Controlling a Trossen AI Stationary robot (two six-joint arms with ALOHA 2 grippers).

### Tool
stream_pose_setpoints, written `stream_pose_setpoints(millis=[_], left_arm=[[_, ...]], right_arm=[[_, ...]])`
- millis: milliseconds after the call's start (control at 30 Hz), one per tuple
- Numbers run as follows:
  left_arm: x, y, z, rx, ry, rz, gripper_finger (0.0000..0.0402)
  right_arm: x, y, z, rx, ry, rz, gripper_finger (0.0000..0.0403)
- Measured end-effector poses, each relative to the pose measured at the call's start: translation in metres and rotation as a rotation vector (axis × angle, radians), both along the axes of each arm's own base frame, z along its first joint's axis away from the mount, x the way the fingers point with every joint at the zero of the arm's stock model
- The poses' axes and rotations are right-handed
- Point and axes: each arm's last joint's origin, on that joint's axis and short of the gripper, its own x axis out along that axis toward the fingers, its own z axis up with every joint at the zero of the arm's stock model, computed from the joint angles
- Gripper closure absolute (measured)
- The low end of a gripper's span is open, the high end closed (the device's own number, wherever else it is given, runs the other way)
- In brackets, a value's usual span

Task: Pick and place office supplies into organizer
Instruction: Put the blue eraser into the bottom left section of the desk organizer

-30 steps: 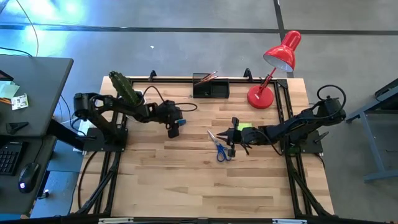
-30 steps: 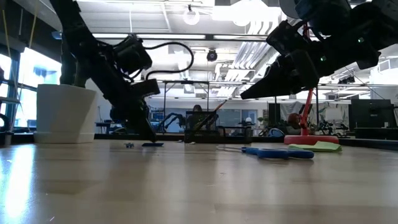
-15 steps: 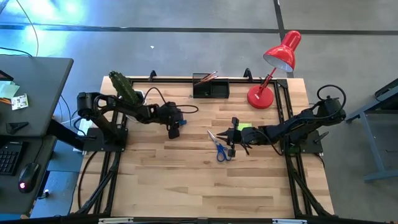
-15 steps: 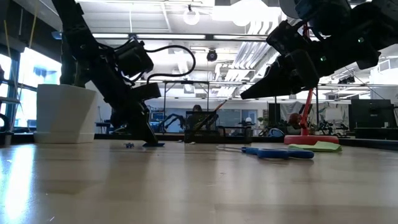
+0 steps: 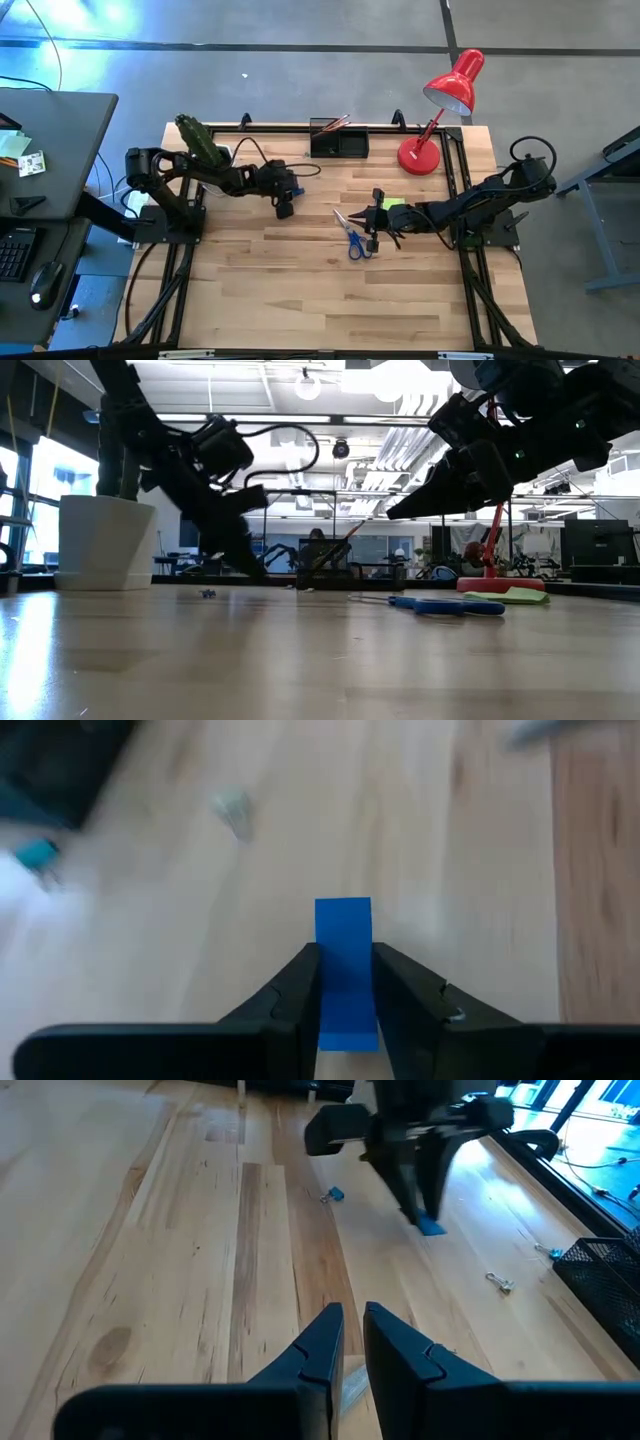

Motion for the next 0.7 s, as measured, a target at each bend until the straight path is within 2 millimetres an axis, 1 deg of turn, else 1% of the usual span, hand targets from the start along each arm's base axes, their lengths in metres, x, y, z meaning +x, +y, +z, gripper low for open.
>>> stream_pose_setpoints(millis=[133,467,567,700], left_arm=[[0.013,0.006,0.014,0.033,-0.051,-0.009,0.0332],[0.042,0.024,0.057,0.252,-0.116,0.052,0.0338],[0.050,0.029,0.062,0.269,-0.130,0.097,0.0340],[0.064,0.037,0.058,0.286,-0.118,0.157,0.0341]], right_arm=[[0.000,0.000,0.001,0.001,-0.005,0.000,0.0368],[0.000,0.000,0.001,0.001,-0.007,0.000,0.0367],[0.000,0.000,0.001,0.001,-0.007,-0.001,0.0366],[0.000,0.000,0.001,0.002,-0.010,-0.002,0.0368]])
